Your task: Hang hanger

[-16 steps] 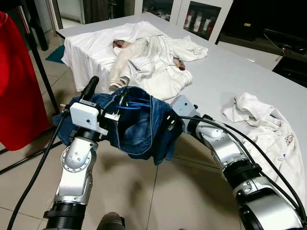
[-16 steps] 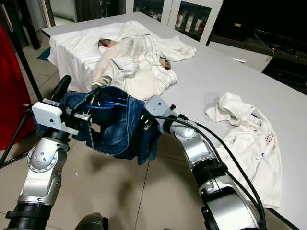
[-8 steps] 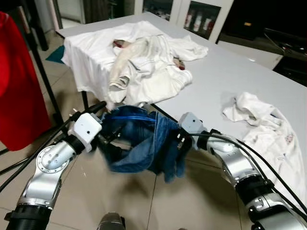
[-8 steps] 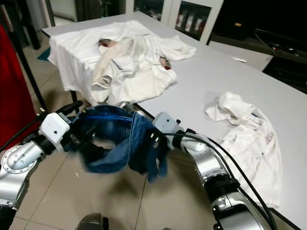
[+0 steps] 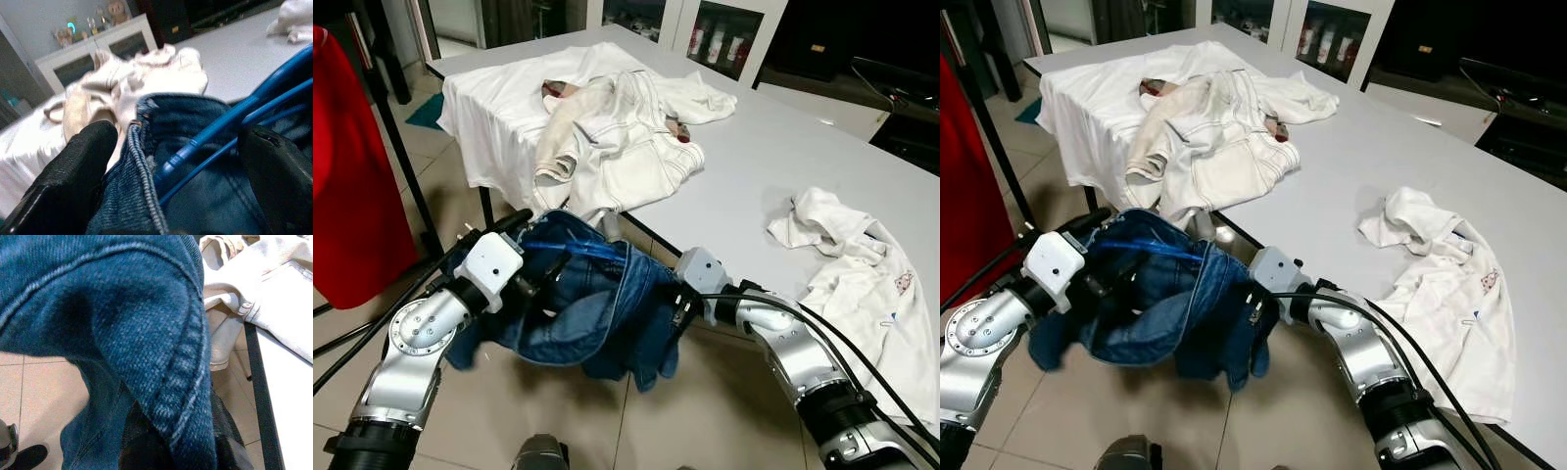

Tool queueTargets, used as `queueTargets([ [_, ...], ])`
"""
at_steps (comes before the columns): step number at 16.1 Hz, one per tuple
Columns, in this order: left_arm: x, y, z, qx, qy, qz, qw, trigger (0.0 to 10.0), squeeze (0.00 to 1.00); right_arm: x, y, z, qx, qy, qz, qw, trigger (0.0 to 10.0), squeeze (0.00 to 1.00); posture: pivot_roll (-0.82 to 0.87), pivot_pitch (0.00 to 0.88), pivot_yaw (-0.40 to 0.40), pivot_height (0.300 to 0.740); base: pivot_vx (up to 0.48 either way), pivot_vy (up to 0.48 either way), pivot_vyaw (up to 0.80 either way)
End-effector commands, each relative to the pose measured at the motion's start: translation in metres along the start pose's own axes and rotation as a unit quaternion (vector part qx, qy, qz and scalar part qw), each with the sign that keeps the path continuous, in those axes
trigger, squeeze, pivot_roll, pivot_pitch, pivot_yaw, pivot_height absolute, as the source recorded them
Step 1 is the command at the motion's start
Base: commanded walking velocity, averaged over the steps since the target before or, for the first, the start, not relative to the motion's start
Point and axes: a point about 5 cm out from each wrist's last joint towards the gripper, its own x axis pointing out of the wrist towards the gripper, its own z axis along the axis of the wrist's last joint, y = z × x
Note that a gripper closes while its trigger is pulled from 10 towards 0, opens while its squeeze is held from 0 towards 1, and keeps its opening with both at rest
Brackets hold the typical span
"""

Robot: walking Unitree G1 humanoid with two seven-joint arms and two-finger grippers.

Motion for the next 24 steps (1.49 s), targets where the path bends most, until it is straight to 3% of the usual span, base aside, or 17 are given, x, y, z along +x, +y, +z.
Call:
queueTargets([
  [1, 0.007, -0.008, 0.017, -0.001, -0.049, -0.011, 0.999, 10.0, 0.0, 0.002, -0.004, 0.007, -0.004, -0.008, -0.01, 1.0, 0.0, 0.0, 0.19, 0.024, -0.108, 0.71, 0.0, 0.0, 0.0],
  [4, 0.009, -0.015, 0.02, -0.01, -0.055, -0.018, 0.998, 10.0, 0.0, 0.007, -0.004, 0.009, -0.001, -0.009, -0.016, 1.0, 0.0, 0.0, 0.2, 0.025, -0.108, 0.71, 0.0, 0.0, 0.0],
  [9, 0.013, -0.02, 0.041, -0.011, -0.11, -0.001, 0.994, 10.0, 0.0, 0.013, -0.003, 0.009, 0.004, -0.007, -0.033, 0.999, 0.0, 0.0, 0.21, 0.024, -0.103, 0.71, 0.0, 0.0, 0.0],
  [15, -0.002, -0.03, 0.042, -0.09, -0.113, 0.021, 0.989, 10.0, 0.0, 0.01, -0.015, -0.006, 0.025, 0.018, -0.08, 0.996, 0.0, 0.0, 0.22, 0.025, -0.104, 0.71, 0.0, 0.0, 0.0],
  [19, -0.011, -0.021, 0.032, -0.08, -0.083, 0.055, 0.992, 10.0, 0.0, 0.01, -0.013, -0.01, 0.023, 0.02, -0.075, 0.997, 0.0, 0.0, 0.22, 0.024, -0.106, 0.71, 0.0, 0.0, 0.0],
  [22, -0.013, -0.006, 0.034, -0.053, -0.085, 0.081, 0.992, 10.0, 0.0, 0.008, -0.012, -0.011, 0.017, 0.015, -0.07, 0.997, 0.0, 0.0, 0.22, 0.02, -0.104, 0.71, 0.0, 0.0, 0.0],
  [24, -0.014, 0.002, 0.039, -0.058, -0.099, 0.099, 0.988, 10.0, 0.0, 0.008, -0.013, -0.011, 0.018, 0.012, -0.072, 0.997, 0.0, 0.0, 0.22, 0.019, -0.104, 0.71, 0.0, 0.0, 0.0],
])
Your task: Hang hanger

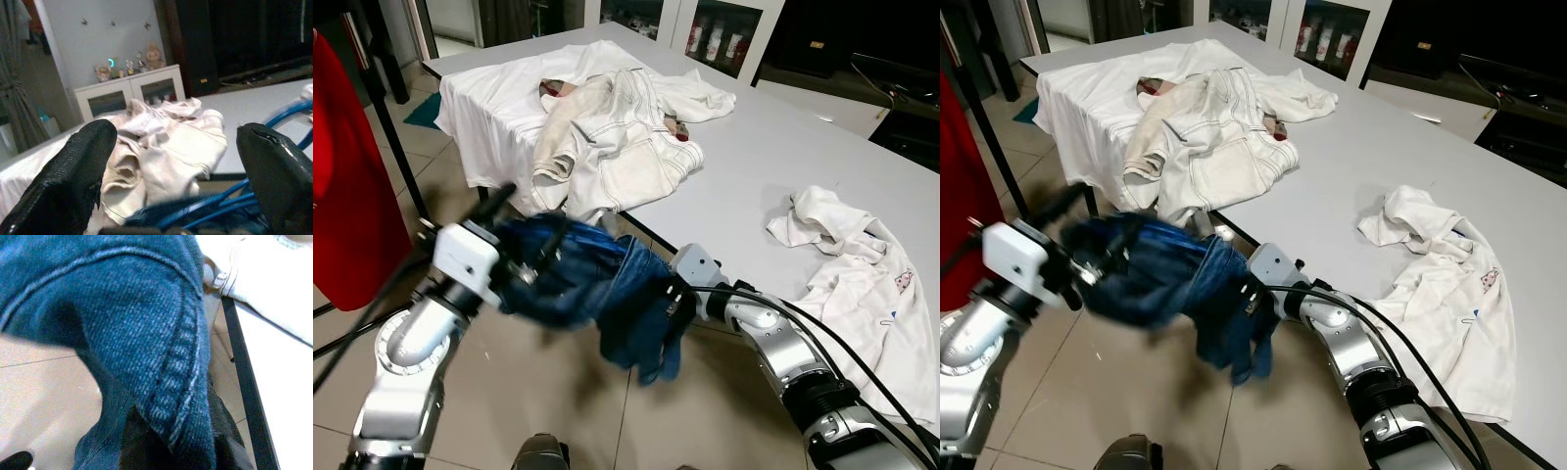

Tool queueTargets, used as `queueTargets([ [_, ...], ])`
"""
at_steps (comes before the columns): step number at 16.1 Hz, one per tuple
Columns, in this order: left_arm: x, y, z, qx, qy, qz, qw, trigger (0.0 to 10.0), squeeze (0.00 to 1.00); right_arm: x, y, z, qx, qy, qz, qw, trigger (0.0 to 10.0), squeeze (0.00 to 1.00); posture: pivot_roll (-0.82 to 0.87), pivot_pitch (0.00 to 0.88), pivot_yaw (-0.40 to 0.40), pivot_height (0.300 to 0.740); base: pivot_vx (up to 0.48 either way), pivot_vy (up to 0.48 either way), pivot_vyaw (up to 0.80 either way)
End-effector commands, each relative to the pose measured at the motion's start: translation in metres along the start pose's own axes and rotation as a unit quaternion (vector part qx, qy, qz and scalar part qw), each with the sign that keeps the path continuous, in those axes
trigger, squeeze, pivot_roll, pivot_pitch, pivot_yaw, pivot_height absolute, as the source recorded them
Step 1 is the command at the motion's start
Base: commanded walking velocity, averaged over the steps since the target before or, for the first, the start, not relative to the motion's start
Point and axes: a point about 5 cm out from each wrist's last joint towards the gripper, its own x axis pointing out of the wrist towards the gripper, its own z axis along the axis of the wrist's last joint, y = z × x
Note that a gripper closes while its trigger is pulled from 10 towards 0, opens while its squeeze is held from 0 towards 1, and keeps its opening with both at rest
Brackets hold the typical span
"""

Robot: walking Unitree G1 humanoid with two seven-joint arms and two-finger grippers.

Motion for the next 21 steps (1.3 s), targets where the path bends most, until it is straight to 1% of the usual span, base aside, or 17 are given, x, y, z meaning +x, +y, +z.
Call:
queueTargets([
  [1, 0.0, 0.001, 0.007, -0.019, -0.022, 0.014, 0.999, 10.0, 0.0, -0.004, -0.009, 0.002, 0.001, -0.012, -0.018, 1.0, 0.0, 0.0, 0.22, 0.019, -0.104, 0.71, 0.0, 0.0, 0.0],
  [3, -0.003, 0.002, 0.009, -0.037, -0.035, 0.037, 0.998, 10.0, 0.0, -0.004, -0.008, 0.003, 0.002, -0.017, -0.018, 1.0, 0.0, 0.0, 0.21, 0.02, -0.099, 0.71, 0.0, 0.0, 0.0],
  [4, -0.007, 0.003, 0.012, -0.048, -0.05, 0.077, 0.995, 10.0, 0.0, -0.003, -0.007, 0.004, 0.006, -0.025, -0.02, 0.999, 0.0, 0.0, 0.21, 0.024, -0.098, 0.71, 0.0, 0.0, 0.0],
  [5, -0.009, 0.004, 0.012, -0.052, -0.056, 0.097, 0.992, 10.0, 0.0, -0.002, -0.006, 0.005, 0.009, -0.027, -0.021, 0.999, 0.0, 0.0, 0.21, 0.024, -0.098, 0.71, 0.0, 0.0, 0.0],
  [6, -0.016, 0.0, 0.011, -0.049, -0.056, 0.133, 0.988, 10.0, 0.0, 0.001, -0.002, 0.007, 0.013, -0.039, -0.017, 0.999, 0.0, 0.0, 0.22, 0.026, -0.098, 0.71, 0.0, 0.0, 0.0],
  [7, -0.017, -0.002, 0.011, -0.046, -0.055, 0.134, 0.988, 10.0, 0.0, 0.001, -0.001, 0.008, 0.014, -0.041, -0.016, 0.999, 0.0, 0.0, 0.22, 0.026, -0.098, 0.71, 0.0, 0.0, 0.0],
  [9, -0.024, -0.014, 0.012, -0.057, -0.057, 0.171, 0.982, 10.0, 0.0, 0.004, -0.001, 0.012, 0.012, -0.048, -0.014, 0.999, 0.0, 0.0, 0.22, 0.026, -0.099, 0.71, 0.0, 0.0, 0.0],
  [10, -0.026, -0.016, 0.012, -0.055, -0.056, 0.18, 0.981, 10.0, 0.0, 0.004, -0.002, 0.012, 0.011, -0.049, -0.015, 0.999, 0.0, 0.0, 0.22, 0.026, -0.099, 0.71, 0.0, 0.0, 0.0],
  [11, -0.03, -0.019, 0.008, -0.062, -0.046, 0.204, 0.976, 10.0, 0.0, 0.006, -0.004, 0.014, 0.01, -0.052, -0.018, 0.998, 0.0, 0.0, 0.23, 0.022, -0.098, 0.71, 0.0, 0.0, 0.0],
  [12, -0.042, -0.02, -0.007, -0.101, -0.01, 0.272, 0.957, 10.0, 0.0, 0.007, -0.007, 0.018, 0.011, -0.059, -0.025, 0.998, 0.0, 0.0, 0.23, 0.021, -0.096, 0.71, 0.0, 0.0, 0.0],
  [13, -0.044, -0.02, -0.01, -0.105, -0.003, 0.282, 0.954, 10.0, 0.0, 0.007, -0.007, 0.018, 0.012, -0.059, -0.026, 0.998, 0.0, 0.0, 0.23, 0.021, -0.096, 0.71, 0.0, 0.0, 0.0],
  [16, -0.046, -0.023, -0.022, -0.099, 0.022, 0.296, 0.95, 10.0, 0.0, 0.006, -0.004, 0.017, 0.01, -0.062, -0.019, 0.998, 0.0, 0.0, 0.23, 0.018, -0.097, 0.71, 0.0, 0.0, 0.0],
  [17, -0.046, -0.02, -0.031, -0.1, 0.047, 0.307, 0.945, 10.0, 0.0, 0.006, -0.003, 0.017, 0.009, -0.063, -0.016, 0.998, 0.0, 0.0, 0.23, 0.018, -0.096, 0.71, 0.0, 0.0, 0.0],
  [18, -0.044, -0.014, -0.045, -0.107, 0.081, 0.313, 0.94, 10.0, 0.0, 0.007, -0.002, 0.018, 0.008, -0.066, -0.014, 0.998, 0.0, 0.0, 0.22, 0.018, -0.097, 0.71, 0.0, 0.0, 0.0],
  [19, -0.042, -0.013, -0.049, -0.11, 0.088, 0.307, 0.941, 10.0, 0.0, 0.007, -0.001, 0.018, 0.007, -0.067, -0.012, 0.998, 0.0, 0.0, 0.22, 0.017, -0.097, 0.71, 0.0, 0.0, 0.0],
  [20, -0.032, -0.01, -0.057, -0.113, 0.109, 0.283, 0.946, 10.0, 0.0, 0.008, 0.002, 0.02, 0.003, -0.07, -0.004, 0.998, 0.0, 0.0, 0.22, 0.016, -0.096, 0.71, 0.0, 0.0, 0.0],
  [21, -0.027, -0.01, -0.06, -0.114, 0.118, 0.273, 0.948, 10.0, 0.0, 0.008, 0.003, 0.021, 0.001, -0.072, -0.001, 0.997, 0.0, 0.0, 0.22, 0.015, -0.094, 0.71, 0.0, 0.0, 0.0],
])
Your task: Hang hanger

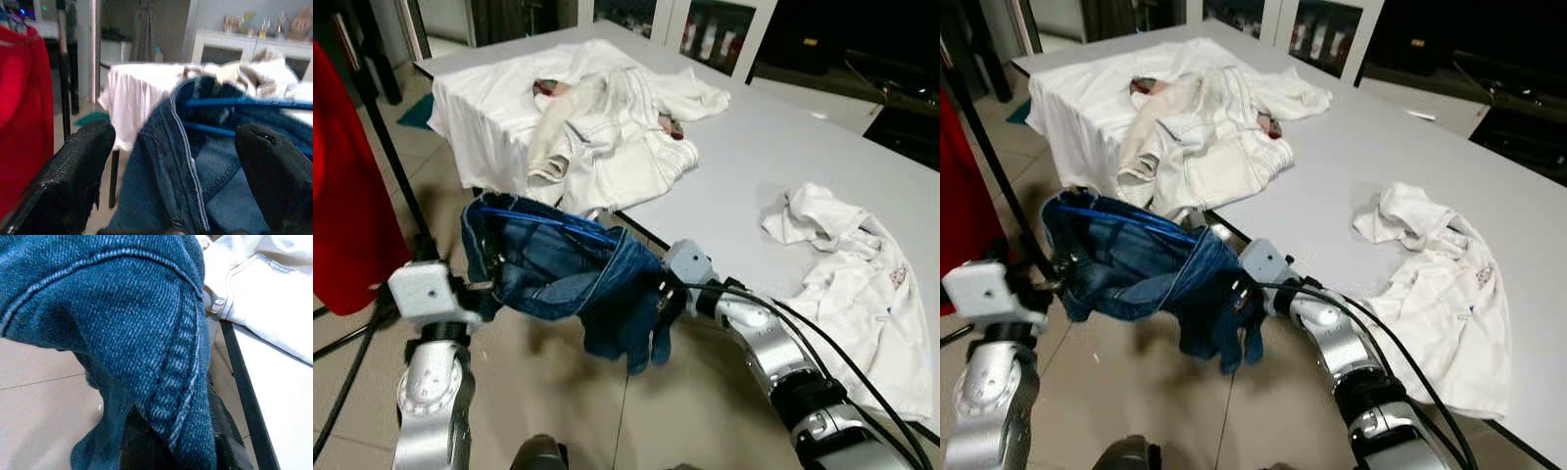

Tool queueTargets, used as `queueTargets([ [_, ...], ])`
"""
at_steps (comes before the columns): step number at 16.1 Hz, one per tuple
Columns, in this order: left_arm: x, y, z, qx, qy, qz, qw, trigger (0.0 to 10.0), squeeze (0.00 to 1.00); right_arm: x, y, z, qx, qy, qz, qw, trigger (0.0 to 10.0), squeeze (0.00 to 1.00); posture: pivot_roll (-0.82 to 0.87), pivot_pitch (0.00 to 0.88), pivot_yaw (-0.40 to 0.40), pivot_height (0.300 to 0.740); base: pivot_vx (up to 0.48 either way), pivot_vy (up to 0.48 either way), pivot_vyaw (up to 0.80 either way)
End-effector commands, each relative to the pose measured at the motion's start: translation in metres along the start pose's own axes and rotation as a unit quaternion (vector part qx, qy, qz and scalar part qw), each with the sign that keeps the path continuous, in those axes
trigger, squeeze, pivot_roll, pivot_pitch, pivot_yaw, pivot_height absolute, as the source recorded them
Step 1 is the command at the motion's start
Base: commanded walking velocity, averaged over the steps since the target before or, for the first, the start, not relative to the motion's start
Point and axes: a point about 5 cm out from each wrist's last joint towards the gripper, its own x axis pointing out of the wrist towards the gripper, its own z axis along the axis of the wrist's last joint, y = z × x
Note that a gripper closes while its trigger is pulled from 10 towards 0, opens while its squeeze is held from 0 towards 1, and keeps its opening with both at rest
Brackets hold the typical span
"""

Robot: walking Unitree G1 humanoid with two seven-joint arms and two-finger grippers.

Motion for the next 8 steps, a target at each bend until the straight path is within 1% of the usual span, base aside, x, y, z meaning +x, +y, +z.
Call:
queueTargets([
  [1, 0.007, -0.009, -0.004, 0.003, 0.019, -0.024, 1.0, 10.0, 0.0, 0.0, -0.003, 0.012, -0.014, -0.032, -0.002, 0.999, 0.0, 0.0, 0.22, 0.014, -0.093, 0.71, 0.0, 0.0, 0.0],
  [2, 0.009, -0.009, -0.005, 0.007, 0.022, -0.027, 0.999, 10.0, 0.0, 0.001, -0.003, 0.012, -0.014, -0.032, -0.002, 0.999, 0.0, 0.0, 0.22, 0.013, -0.092, 0.71, 0.0, 0.0, 0.0],
  [4, 0.018, -0.015, -0.014, 0.009, 0.058, -0.056, 0.997, 10.0, 0.0, 0.001, -0.002, 0.015, -0.019, -0.038, 0.002, 0.999, 0.0, 0.0, 0.22, 0.011, -0.091, 0.71, 0.0, 0.0, 0.0],
  [5, 0.02, -0.018, -0.018, 0.012, 0.074, -0.072, 0.995, 10.0, 0.0, 0.002, -0.002, 0.016, -0.02, -0.039, 0.003, 0.999, 0.0, 0.0, 0.21, 0.01, -0.09, 0.71, 0.0, 0.0, 0.0],
  [6, 0.022, -0.021, -0.022, 0.012, 0.091, -0.087, 0.992, 9.7, 0.0, 0.002, -0.002, 0.016, -0.021, -0.04, 0.004, 0.999, 0.0, 0.0, 0.21, 0.01, -0.09, 0.71, 0.0, 0.0, 0.0],
  [7, 0.023, -0.024, -0.024, 0.009, 0.105, -0.1, 0.989, 0.0, 0.0, 0.002, -0.002, 0.017, -0.022, -0.041, 0.004, 0.999, 0.0, 0.0, 0.21, 0.009, -0.089, 0.71, 0.0, 0.0, 0.0],
  [8, 0.023, -0.026, -0.025, 0.004, 0.11, -0.105, 0.988, 0.0, 0.0, 0.002, -0.002, 0.018, -0.023, -0.042, 0.003, 0.999, 0.0, 0.0, 0.21, 0.009, -0.089, 0.71, 0.0, 0.0, 0.0],
])
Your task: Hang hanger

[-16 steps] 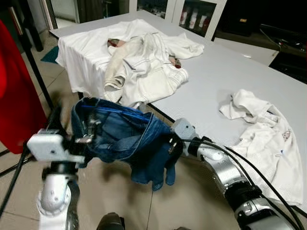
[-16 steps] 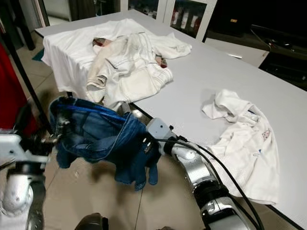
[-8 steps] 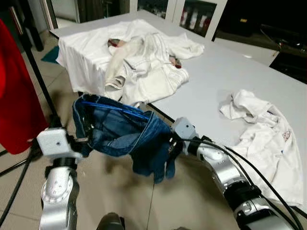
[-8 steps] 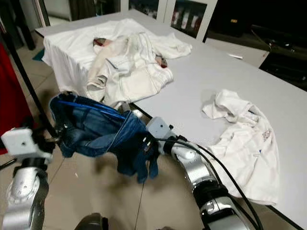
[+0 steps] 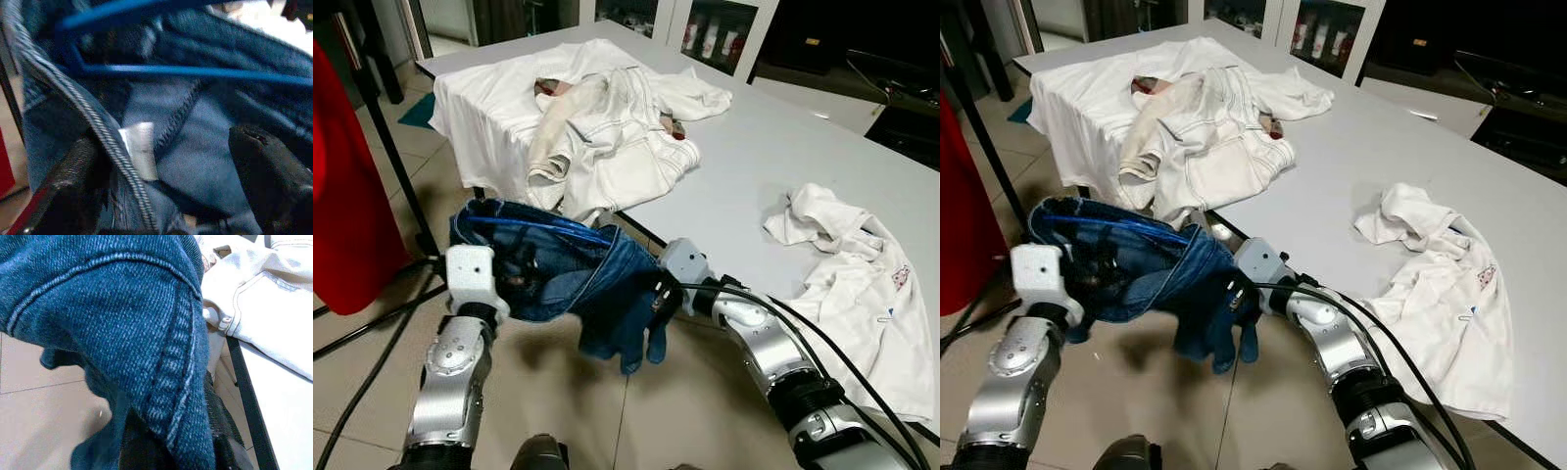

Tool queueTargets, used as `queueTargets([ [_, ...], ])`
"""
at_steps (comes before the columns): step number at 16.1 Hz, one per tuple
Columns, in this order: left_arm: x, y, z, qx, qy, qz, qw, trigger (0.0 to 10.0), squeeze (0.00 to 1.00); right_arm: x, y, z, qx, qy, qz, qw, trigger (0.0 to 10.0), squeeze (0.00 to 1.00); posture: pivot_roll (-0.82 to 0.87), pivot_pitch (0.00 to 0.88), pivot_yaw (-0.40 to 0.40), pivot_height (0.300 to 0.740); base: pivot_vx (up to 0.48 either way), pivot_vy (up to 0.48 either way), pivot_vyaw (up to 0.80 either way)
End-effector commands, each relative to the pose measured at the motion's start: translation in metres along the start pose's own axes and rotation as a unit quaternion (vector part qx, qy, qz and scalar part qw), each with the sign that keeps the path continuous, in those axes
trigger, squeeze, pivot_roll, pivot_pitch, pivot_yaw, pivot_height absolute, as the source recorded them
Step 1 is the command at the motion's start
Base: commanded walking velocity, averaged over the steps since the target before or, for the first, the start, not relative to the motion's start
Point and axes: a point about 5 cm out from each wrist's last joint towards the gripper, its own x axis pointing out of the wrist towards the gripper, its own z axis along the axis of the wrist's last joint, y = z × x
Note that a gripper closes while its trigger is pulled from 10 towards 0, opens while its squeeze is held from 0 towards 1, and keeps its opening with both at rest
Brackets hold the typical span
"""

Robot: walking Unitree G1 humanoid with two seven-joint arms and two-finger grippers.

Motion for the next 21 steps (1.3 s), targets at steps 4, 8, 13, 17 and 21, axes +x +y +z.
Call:
queueTargets([
  [4, 0.002, -0.012, 0.001, 0.009, 0.003, -0.032, 0.999, 0.0, 0.0, -0.003, -0.006, 0.009, -0.014, -0.022, -0.01, 1.0, 0.0, 0.0, 0.21, 0.013, -0.091, 0.71, 0.0, 0.0, 0.0],
  [8, 0.0, -0.015, 0.008, 0.067, -0.018, -0.042, 0.997, 0.0, 0.0, -0.002, -0.008, 0.008, -0.012, -0.019, -0.014, 1.0, 0.0, 0.0, 0.22, 0.014, -0.092, 0.71, 0.0, 0.0, 0.0],
  [13, -0.003, -0.019, 0.013, 0.173, -0.033, -0.05, 0.983, 0.0, 0.0, -0.004, -0.01, 0.005, -0.009, -0.011, -0.021, 1.0, 0.0, 0.0, 0.22, 0.014, -0.094, 0.71, 0.0, 0.0, 0.0],
  [17, -0.007, -0.037, 0.031, 0.257, -0.103, -0.074, 0.958, 0.0, 0.0, -0.004, -0.014, 0.001, -0.005, 0.002, -0.032, 0.999, 0.0, 0.0, 0.22, 0.014, -0.098, 0.71, 0.0, 0.0, 0.0],
  [21, -0.013, -0.054, 0.045, 0.332, -0.16, -0.099, 0.924, 0.0, 0.0, -0.004, -0.017, -0.004, -0.008, 0.029, -0.045, 0.999, 0.0, 0.0, 0.22, 0.011, -0.098, 0.71, 0.0, 0.0, 0.0],
])
